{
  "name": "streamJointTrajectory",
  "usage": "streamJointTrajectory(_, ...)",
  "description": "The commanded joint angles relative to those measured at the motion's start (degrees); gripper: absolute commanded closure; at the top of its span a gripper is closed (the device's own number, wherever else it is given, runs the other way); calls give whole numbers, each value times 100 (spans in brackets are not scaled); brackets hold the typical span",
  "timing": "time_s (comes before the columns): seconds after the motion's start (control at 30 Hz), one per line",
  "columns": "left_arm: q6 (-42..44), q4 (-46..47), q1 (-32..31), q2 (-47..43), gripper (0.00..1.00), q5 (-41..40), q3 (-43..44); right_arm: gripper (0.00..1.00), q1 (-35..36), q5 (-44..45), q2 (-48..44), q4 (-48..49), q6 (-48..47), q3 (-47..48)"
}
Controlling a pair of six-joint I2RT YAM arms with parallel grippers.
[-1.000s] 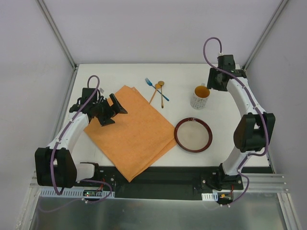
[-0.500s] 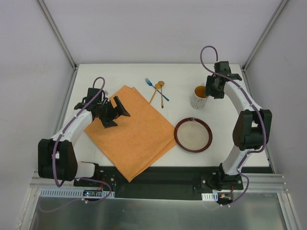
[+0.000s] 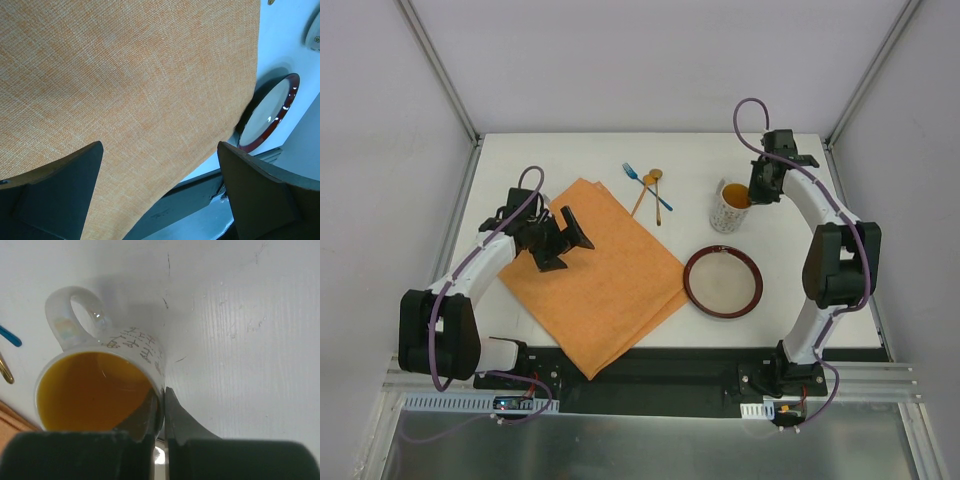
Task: Set the dinner table for one person
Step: Pick up the cup at the center of the board.
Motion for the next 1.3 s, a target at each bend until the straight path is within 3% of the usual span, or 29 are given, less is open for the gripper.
streamJointTrajectory(0.0,-67,30,-78,-130,1,-38,-41,99,28,73,-30,3,48,71)
streamJointTrajectory(0.3,74,30,-104,256,1,111,362,99,-103,1346,-541,-577,136,809)
streamJointTrajectory(0.43,100,39,-148,484,1,146,556,99,-550,1638,-672,-849,154,976)
streamJointTrajectory(0.83,144,47,-280,556,1,199,662,99,-1913,1463,-1042,-297,154,71)
streamJointTrajectory(1.27,267,3,-288,441,1,462,565,99,-2327,1445,-849,222,251,-245)
